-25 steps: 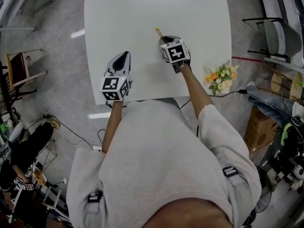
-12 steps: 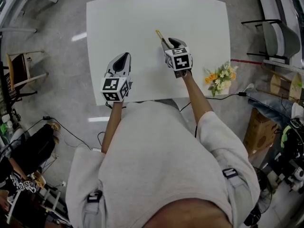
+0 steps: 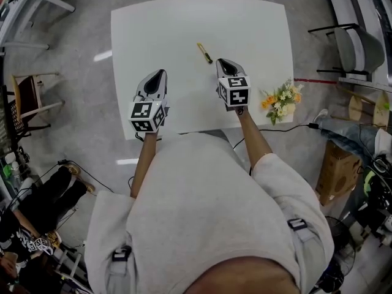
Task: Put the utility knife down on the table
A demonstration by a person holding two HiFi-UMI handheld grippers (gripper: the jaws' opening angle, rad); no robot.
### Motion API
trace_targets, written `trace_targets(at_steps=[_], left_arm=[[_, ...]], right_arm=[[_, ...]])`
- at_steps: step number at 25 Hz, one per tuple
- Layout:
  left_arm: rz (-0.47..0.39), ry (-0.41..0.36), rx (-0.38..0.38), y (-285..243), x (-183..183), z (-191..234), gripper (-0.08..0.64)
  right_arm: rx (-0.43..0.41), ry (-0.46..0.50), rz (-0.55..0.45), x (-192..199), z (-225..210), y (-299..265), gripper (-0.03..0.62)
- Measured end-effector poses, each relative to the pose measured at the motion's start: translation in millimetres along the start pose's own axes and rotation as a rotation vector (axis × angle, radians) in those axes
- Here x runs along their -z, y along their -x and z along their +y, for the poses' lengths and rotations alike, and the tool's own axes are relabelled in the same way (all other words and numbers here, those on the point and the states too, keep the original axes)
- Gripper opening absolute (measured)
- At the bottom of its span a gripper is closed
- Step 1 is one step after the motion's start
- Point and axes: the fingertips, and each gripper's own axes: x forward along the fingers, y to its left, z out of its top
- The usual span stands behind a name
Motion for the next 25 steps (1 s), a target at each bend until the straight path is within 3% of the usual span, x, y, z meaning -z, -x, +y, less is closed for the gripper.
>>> trace_targets(at_steps=[10,20,25], left_arm=[[-0.063,-0.036,-0.017,4.5,-33.1,-3.2,0.021],[-0.160,-0.091,-0.029,9.1,-89.8,4.6,0.021],[-0.203,-0.127,-0.033,10.6,-104.8,-2.6,0.021]], right_arm=[[0.014,0.016,-0.142,-32.1,-3.6,38.7,0.031],[0.026,0.054,-0.307,-105.2,-1.5,63.6,0.031],[0.019,0.064,-0.364,-113.6,0.3,77.3,0.031]])
